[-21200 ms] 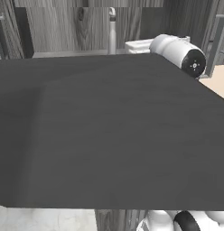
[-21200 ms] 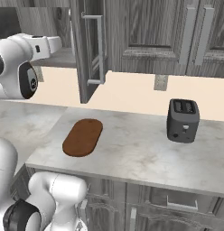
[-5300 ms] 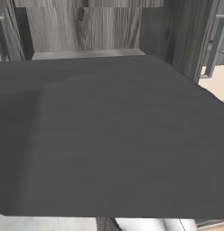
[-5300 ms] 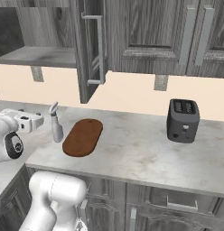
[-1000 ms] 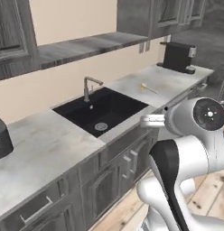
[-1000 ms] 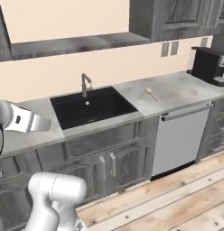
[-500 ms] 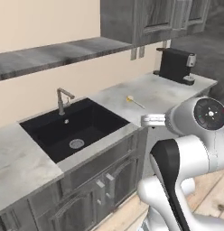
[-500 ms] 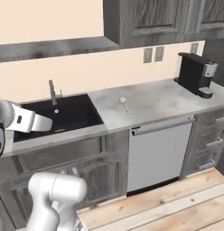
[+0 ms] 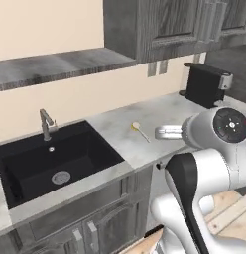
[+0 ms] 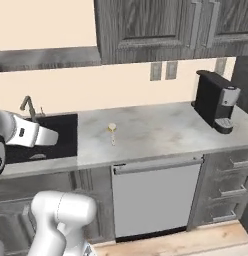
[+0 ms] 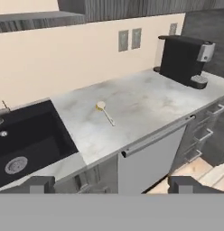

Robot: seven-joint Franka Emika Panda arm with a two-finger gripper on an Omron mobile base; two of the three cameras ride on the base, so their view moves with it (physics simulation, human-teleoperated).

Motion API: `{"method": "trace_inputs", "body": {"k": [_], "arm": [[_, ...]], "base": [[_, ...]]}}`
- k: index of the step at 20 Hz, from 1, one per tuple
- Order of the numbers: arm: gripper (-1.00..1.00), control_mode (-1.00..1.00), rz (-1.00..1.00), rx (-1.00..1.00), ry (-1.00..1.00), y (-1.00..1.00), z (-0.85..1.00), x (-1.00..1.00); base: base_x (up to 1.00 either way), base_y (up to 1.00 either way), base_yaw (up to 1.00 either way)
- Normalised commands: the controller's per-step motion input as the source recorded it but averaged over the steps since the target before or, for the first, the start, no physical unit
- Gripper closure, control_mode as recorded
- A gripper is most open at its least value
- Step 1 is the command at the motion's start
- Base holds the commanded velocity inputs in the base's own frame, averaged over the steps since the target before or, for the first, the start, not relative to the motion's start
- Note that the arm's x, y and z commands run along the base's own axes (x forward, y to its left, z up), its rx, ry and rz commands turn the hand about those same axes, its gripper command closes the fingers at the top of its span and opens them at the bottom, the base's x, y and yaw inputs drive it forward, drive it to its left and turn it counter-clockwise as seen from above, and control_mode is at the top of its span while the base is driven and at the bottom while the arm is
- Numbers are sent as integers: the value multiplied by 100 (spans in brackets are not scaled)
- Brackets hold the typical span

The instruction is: Grab the spray bottle from the cabinet, then place it next to the cutting board for sanitizing. Then grab the dish brush from the countertop next to the sink and place it next to the cutting board.

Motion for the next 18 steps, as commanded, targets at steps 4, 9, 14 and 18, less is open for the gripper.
{"method": "trace_inputs", "body": {"k": [4,9,14,18], "arm": [[-100,100,0,0,0,0,0,0],[-100,100,0,0,0,0,0,0],[-100,100,0,0,0,0,0,0],[-100,100,0,0,0,0,0,0]], "base": [[97,-78,44],[78,-58,39],[15,-26,18],[-8,0,26]]}}
